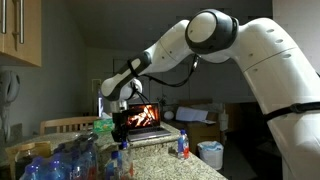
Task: Pick up the three water bottles and move them to the left.
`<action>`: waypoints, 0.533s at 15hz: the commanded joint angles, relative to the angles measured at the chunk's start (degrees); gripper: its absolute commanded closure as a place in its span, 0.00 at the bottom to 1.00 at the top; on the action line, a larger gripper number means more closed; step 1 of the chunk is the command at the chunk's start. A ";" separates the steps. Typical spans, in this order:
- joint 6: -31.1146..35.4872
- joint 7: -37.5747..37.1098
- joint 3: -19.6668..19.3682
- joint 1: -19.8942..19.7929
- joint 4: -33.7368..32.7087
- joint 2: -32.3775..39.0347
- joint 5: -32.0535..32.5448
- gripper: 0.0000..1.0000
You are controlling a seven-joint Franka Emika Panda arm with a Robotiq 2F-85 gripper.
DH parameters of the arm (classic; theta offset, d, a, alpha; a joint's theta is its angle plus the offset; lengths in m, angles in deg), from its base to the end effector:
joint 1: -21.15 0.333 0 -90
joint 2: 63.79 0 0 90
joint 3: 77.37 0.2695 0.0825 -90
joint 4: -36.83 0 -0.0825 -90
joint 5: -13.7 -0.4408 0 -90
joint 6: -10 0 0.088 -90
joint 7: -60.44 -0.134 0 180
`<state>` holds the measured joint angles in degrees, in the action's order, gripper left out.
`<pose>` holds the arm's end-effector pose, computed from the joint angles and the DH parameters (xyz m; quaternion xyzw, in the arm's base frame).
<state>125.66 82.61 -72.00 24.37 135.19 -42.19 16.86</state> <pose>0.6703 0.0945 0.2653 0.9608 0.2749 -0.0371 0.0027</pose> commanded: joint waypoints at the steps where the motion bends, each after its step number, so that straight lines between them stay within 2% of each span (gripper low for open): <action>1: -0.66 0.15 0.28 -0.10 0.68 -0.34 0.87 0.85; 8: 0.22 1.62 0.64 -0.58 0.18 1.54 0.02 0.85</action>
<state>125.65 82.73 -71.98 24.37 135.19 -41.00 16.86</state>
